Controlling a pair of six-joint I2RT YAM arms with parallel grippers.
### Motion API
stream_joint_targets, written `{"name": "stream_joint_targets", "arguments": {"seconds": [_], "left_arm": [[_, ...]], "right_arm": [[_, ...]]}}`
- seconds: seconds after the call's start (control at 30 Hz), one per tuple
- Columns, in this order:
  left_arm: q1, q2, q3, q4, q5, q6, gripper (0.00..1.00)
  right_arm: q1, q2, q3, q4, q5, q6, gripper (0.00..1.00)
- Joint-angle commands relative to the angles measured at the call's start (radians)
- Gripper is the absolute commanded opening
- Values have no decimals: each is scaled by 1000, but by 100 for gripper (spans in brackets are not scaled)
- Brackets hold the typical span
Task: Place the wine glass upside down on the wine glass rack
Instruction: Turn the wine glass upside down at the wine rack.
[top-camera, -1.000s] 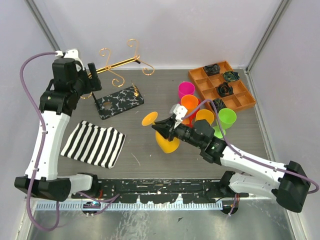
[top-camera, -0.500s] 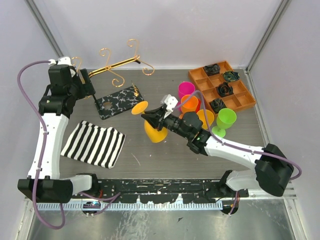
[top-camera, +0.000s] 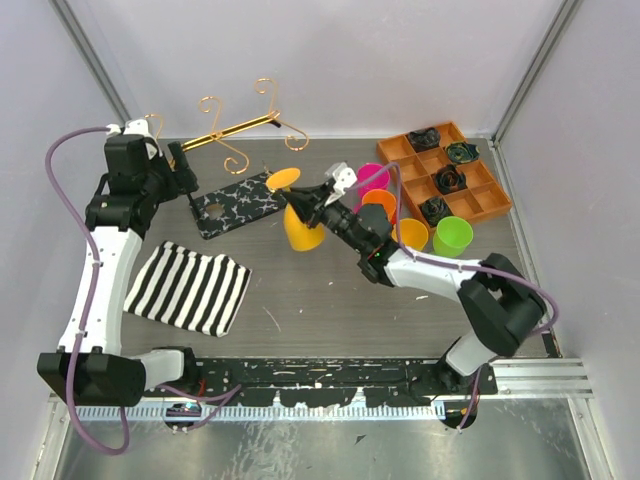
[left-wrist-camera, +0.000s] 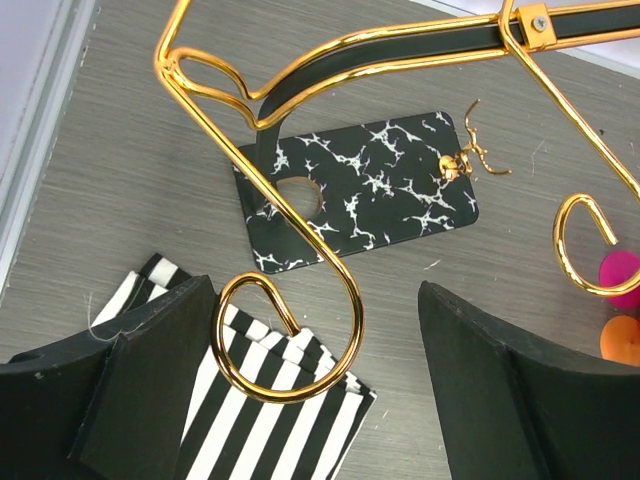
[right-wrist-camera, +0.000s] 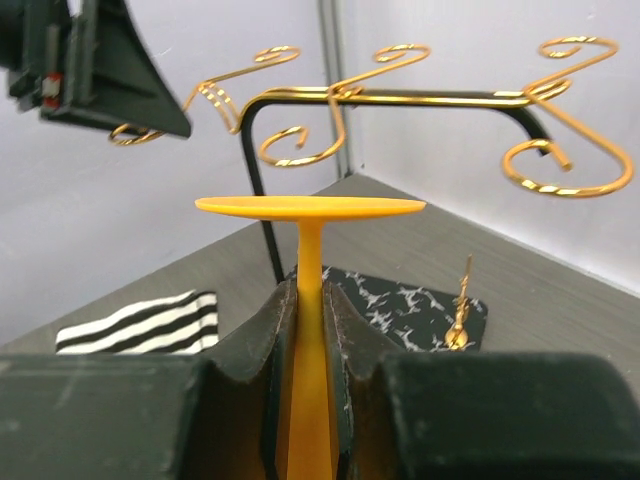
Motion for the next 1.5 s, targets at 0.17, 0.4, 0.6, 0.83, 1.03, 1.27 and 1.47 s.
{"name": "stream_joint_targets", "arguments": {"seconds": [0.17, 0.4, 0.6, 0.83, 1.03, 1.27, 1.47], "left_arm": [[1, -14, -32, 55, 39, -16, 90], [8, -12, -37, 63, 77, -29, 90], [26, -11, -46, 73, 106, -47, 89], [47, -4, -50, 79, 143, -59, 88], [58, 1, -51, 83, 175, -66, 88], [75, -1, -60, 95, 209, -75, 88], [102, 8, -65, 106, 271, -90, 82]], "right_arm": [[-35, 175, 154, 285, 41, -38, 0], [-44, 275, 219, 342, 58, -41, 0], [-52, 345, 266, 396, 101, -45, 0], [-61, 396, 314, 409, 131, -77, 0], [-71, 431, 317, 446, 156, -90, 0], [-71, 499, 326, 586, 165, -121, 0], [-71, 545, 373, 628, 159, -174, 0]]}}
